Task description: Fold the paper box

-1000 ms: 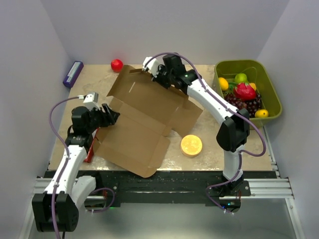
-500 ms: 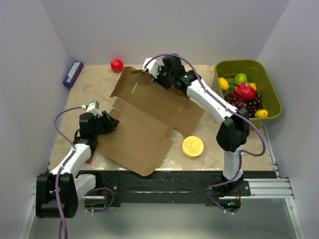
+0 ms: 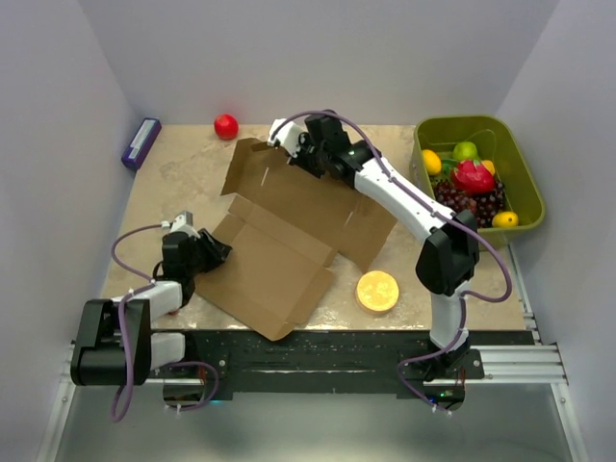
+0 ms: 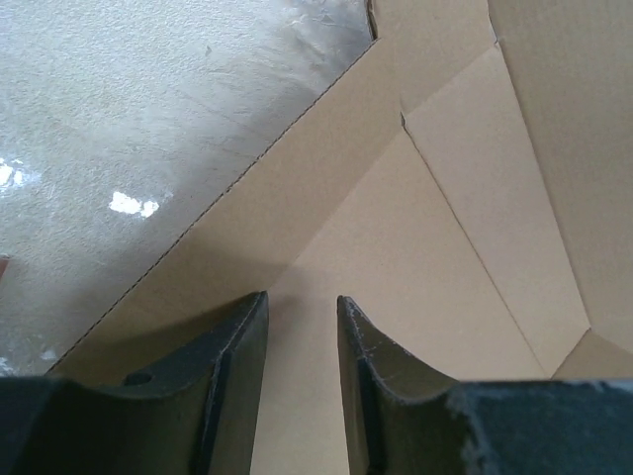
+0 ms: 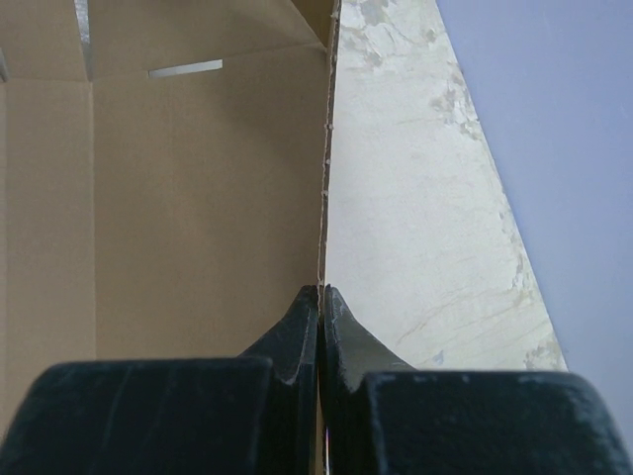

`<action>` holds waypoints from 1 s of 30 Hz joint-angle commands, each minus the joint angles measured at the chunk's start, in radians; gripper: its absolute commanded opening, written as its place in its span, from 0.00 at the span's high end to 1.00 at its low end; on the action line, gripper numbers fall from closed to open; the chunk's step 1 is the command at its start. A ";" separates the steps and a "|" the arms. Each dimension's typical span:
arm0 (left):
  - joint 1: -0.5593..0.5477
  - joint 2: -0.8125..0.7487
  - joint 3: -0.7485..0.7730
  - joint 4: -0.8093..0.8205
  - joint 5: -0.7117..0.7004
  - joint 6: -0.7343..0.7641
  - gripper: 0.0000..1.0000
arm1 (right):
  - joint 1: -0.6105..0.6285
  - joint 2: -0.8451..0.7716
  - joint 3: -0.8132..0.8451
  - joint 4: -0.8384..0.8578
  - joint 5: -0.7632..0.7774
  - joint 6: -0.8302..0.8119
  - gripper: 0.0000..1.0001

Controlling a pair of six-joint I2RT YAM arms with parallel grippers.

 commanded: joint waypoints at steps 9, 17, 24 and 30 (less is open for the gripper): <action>0.000 -0.264 0.242 -0.274 0.021 0.102 0.21 | 0.055 -0.025 -0.002 0.057 0.120 -0.065 1.00; -0.001 -0.146 0.644 -0.586 0.073 0.463 0.11 | 0.082 -0.039 -0.023 0.077 0.163 -0.101 1.00; 0.000 -0.025 0.732 -0.515 0.141 0.628 0.12 | 0.098 -0.056 -0.038 0.091 0.167 -0.107 1.00; 0.000 0.064 0.776 -0.494 0.176 0.676 0.22 | 0.116 -0.071 -0.047 0.082 0.170 -0.102 1.00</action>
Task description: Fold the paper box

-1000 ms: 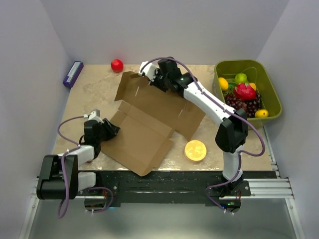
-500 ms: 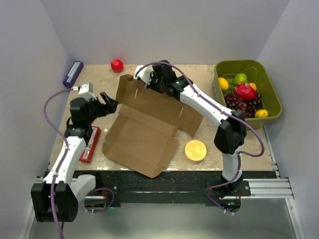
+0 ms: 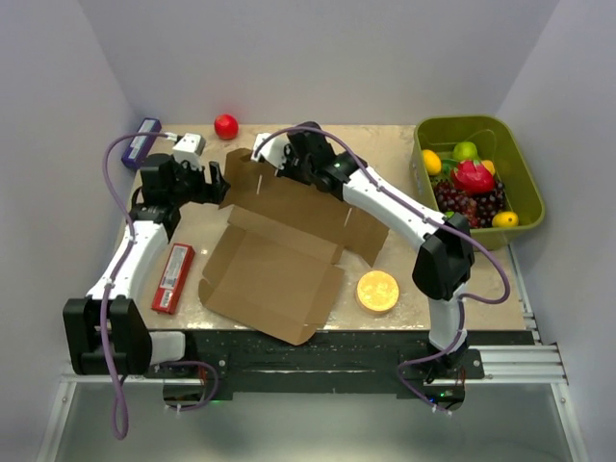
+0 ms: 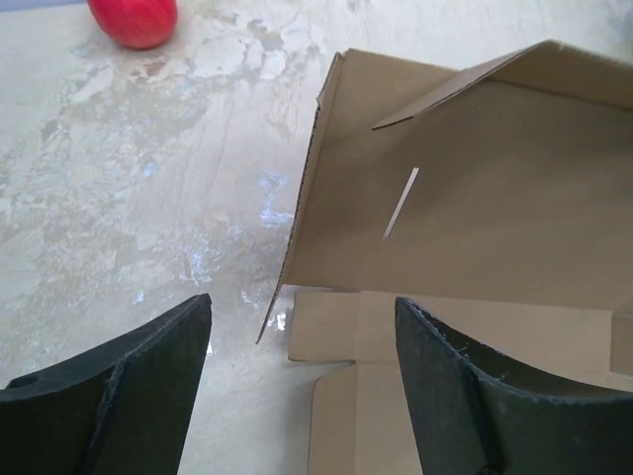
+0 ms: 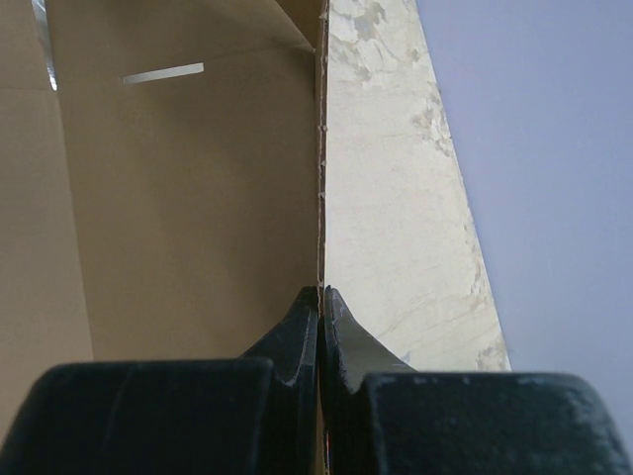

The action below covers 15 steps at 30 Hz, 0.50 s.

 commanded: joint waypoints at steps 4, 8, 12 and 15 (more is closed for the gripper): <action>0.000 0.080 0.068 0.069 0.060 0.080 0.24 | 0.026 -0.065 -0.001 0.006 0.025 -0.014 1.00; 0.000 0.115 0.087 0.079 0.043 0.094 0.33 | 0.031 -0.068 -0.006 0.009 0.018 -0.011 1.00; 0.000 0.167 0.104 0.114 0.035 0.099 0.42 | 0.036 -0.077 -0.012 0.011 0.019 -0.002 1.00; -0.002 0.175 0.099 0.125 0.037 0.100 0.53 | 0.034 -0.085 -0.032 0.023 0.018 0.000 1.00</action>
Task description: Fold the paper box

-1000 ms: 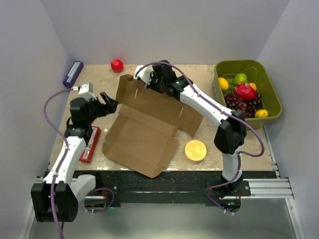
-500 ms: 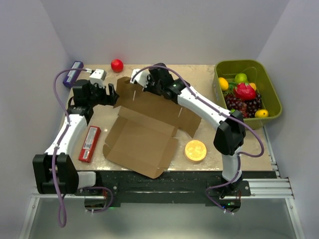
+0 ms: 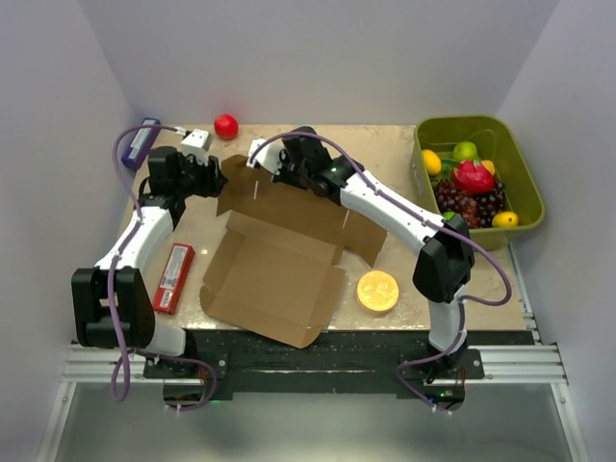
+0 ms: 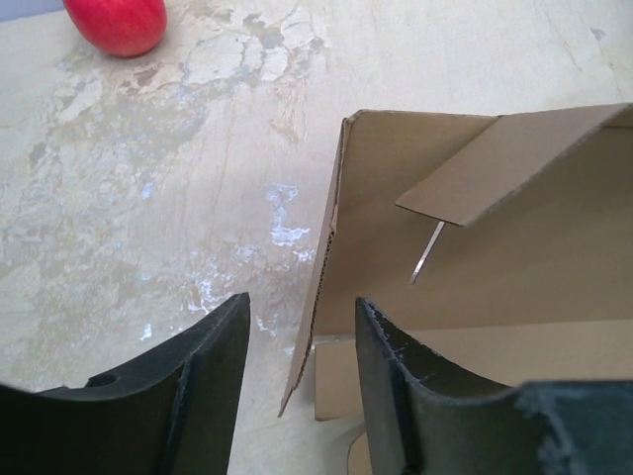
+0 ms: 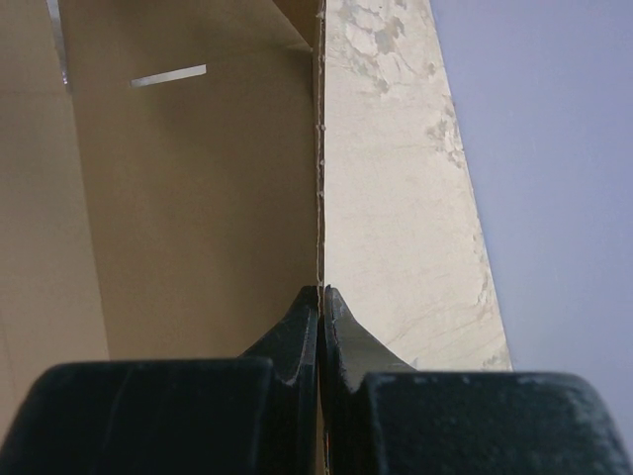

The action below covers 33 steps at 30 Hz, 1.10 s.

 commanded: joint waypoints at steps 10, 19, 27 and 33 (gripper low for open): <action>-0.002 0.007 -0.010 0.165 0.029 0.012 1.00 | 0.002 -0.077 -0.038 0.067 0.000 0.015 0.89; -0.002 -0.100 -0.128 0.311 -0.036 -0.045 1.00 | 0.002 -0.093 0.059 0.067 -0.054 0.165 0.36; -0.043 -0.201 -0.246 0.400 -0.134 -0.029 1.00 | 0.001 -0.256 -0.071 0.138 -0.073 0.495 0.19; -0.037 -0.071 -0.131 0.233 -0.185 0.008 0.62 | 0.002 -0.408 -0.287 0.214 -0.078 0.676 0.17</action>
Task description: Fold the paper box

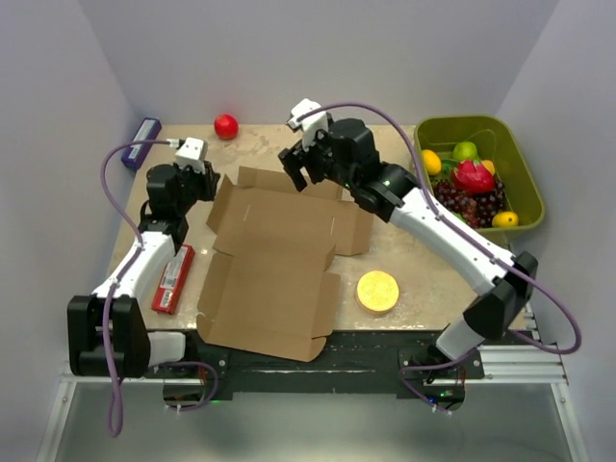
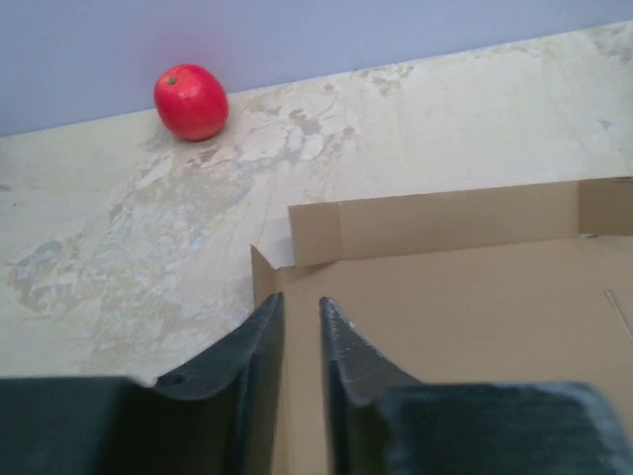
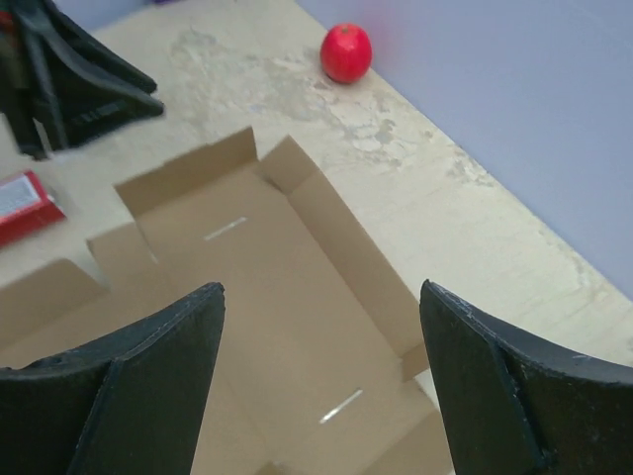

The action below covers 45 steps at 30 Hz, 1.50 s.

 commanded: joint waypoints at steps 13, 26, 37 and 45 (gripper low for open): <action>0.023 0.426 0.339 -0.270 -0.107 0.011 0.24 | 0.002 -0.233 -0.492 0.273 -0.212 0.592 0.28; 0.023 0.605 0.404 -0.306 -0.028 -0.045 0.47 | 0.000 -0.210 -0.644 0.450 -0.163 0.873 0.30; 0.023 0.345 0.206 -0.029 -0.080 -0.017 1.00 | -0.001 -0.055 -0.500 0.501 -0.149 1.202 0.25; 0.021 0.087 0.005 0.206 -0.051 -0.006 1.00 | -0.041 0.126 -0.355 0.507 -0.187 1.503 0.25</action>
